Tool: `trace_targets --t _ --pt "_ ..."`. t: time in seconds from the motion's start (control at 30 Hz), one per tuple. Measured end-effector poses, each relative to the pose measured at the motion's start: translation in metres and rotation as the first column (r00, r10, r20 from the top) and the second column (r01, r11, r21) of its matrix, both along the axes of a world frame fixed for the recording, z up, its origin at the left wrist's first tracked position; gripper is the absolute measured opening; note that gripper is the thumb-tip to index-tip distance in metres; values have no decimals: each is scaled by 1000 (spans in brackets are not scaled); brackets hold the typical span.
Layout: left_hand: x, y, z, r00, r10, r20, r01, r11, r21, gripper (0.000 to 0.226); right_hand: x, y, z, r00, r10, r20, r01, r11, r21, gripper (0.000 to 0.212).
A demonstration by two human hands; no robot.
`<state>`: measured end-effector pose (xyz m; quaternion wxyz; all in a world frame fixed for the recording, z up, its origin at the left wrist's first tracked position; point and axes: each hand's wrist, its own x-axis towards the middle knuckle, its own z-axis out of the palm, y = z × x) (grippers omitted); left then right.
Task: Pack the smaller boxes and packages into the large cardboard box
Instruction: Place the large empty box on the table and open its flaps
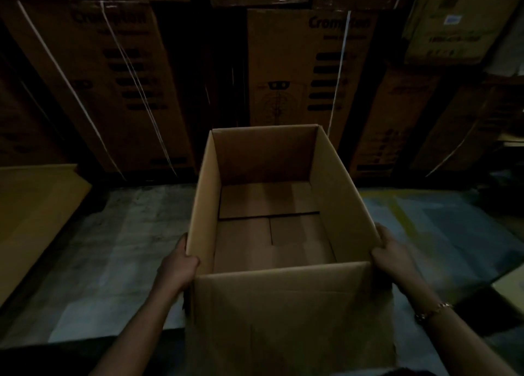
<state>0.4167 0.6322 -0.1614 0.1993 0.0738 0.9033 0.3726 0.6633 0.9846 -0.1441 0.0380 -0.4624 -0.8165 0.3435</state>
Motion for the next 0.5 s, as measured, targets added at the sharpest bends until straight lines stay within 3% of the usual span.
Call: trace_targets --t 0.3,0.5 --pt "18 4 -5 1000 -9 23 8 999 40 75 23 5 7 1000 15 -7 -15 1000 23 68" --pt "20 0 -5 999 -32 -33 29 997 -65 69 27 9 4 996 89 19 -90 994 59 61"
